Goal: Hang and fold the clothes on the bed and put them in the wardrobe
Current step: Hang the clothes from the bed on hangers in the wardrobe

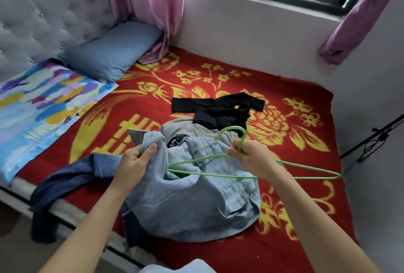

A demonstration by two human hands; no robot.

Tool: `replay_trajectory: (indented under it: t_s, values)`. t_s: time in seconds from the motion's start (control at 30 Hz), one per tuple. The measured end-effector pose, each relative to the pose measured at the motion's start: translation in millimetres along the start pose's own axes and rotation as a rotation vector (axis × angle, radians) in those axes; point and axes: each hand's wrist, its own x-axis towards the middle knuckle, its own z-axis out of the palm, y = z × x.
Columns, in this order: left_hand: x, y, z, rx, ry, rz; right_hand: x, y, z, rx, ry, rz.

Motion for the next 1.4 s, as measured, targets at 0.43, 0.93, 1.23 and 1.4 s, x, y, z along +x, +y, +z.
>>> replay_trajectory:
  t_s: [0.43,0.93,1.23,1.4]
  values:
    - [-10.6,27.3,28.9,-0.2,-0.04,-0.089,-1.5,-0.4,22.6,-0.002,0.291,-0.012]
    - [-29.2,27.5,29.6,0.665,0.219,0.284,8.5,25.5,53.0,1.349,0.489,0.275]
    - [69.8,80.6,42.0,1.319,-0.573,0.231,13.3,10.9,39.5,1.266,0.493,0.143]
    - [79.3,59.4,42.7,1.056,-0.826,0.125,-2.2,25.8,40.1,1.3,0.541,0.175]
